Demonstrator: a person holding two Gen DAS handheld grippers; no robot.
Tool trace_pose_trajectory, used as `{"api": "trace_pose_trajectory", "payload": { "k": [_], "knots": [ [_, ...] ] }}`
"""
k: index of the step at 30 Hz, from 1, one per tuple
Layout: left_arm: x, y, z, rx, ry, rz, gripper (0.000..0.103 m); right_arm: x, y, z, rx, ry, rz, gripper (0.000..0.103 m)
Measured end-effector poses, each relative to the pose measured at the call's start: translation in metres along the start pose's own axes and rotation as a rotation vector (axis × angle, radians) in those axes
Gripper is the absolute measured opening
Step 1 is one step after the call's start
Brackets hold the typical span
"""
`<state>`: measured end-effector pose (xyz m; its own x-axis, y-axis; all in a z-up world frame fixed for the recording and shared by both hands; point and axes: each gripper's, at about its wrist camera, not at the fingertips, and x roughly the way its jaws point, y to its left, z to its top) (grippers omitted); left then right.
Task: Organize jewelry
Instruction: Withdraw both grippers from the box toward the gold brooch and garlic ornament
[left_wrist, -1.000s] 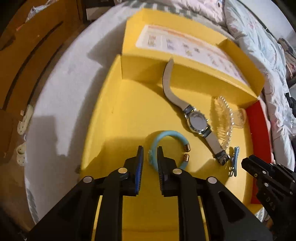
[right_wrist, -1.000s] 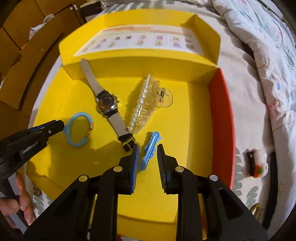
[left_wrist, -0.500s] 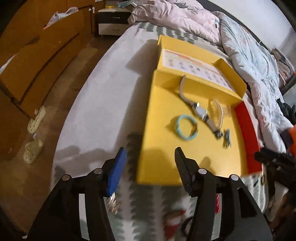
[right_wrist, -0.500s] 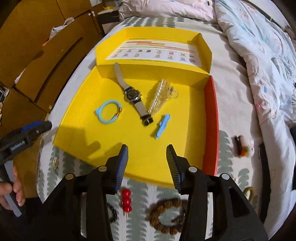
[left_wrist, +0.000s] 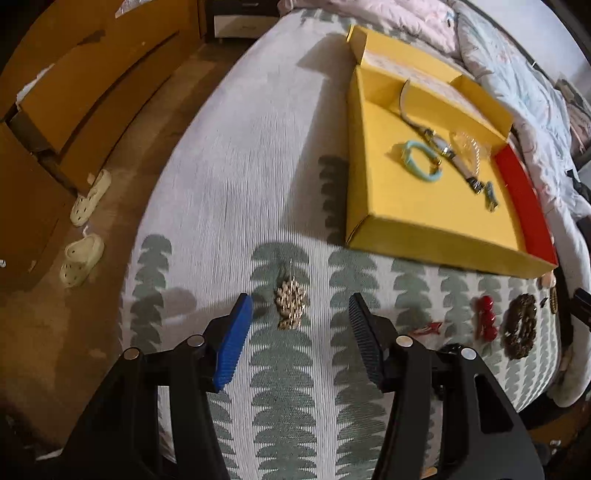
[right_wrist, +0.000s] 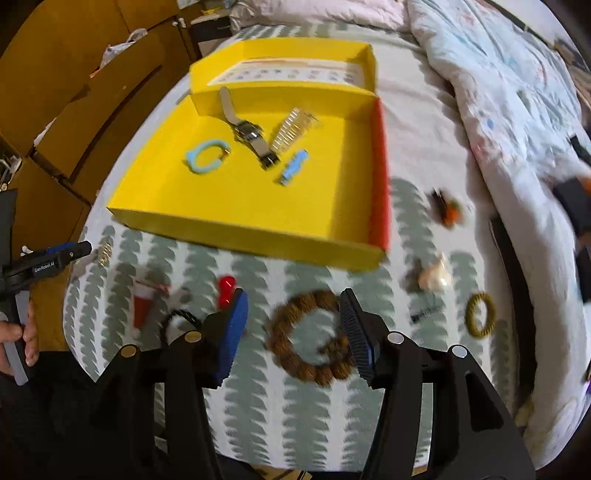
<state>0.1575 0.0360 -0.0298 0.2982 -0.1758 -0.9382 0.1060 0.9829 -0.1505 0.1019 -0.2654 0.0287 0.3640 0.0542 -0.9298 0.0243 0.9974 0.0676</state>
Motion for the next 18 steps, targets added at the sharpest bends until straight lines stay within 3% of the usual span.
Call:
{"api": "trace_pose_trajectory", "payload": {
  "k": [6,11,18],
  "knots": [
    [0.017,0.001,-0.009,-0.009,0.041,0.025,0.055,0.008,-0.059,-0.020,0.111,0.033,-0.079,0.055],
    [0.021,-0.001,-0.007,-0.008,0.044,0.038,0.055,0.016,-0.101,-0.023,0.202,0.041,-0.075,0.056],
    [0.029,0.004,-0.006,-0.023,0.065,0.031,0.055,0.031,-0.124,-0.011,0.235,0.058,-0.063,0.058]
  ]
}}
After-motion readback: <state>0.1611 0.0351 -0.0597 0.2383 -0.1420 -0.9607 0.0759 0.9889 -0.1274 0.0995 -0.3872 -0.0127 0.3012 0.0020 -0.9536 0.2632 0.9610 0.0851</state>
